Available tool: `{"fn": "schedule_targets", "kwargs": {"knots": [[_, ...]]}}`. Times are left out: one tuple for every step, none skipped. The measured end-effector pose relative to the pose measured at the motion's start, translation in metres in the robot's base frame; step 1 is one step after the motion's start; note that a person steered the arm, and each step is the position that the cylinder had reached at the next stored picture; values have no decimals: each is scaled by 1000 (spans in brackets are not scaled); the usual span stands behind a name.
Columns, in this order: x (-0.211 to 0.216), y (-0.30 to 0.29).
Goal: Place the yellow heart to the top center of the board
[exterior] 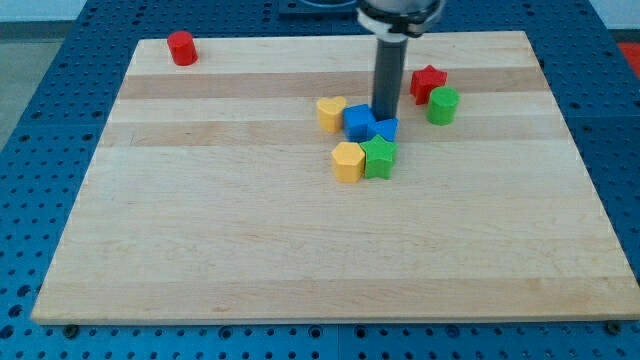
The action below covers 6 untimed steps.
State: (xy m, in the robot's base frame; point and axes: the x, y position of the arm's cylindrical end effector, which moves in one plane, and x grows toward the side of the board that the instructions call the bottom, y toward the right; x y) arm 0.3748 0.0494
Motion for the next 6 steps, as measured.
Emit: {"fn": "schedule_targets", "kwargs": {"knots": [[18,-30],[27,-54],[13,-55],[-9,-48],[-32,-38],[-60,-35]]}}
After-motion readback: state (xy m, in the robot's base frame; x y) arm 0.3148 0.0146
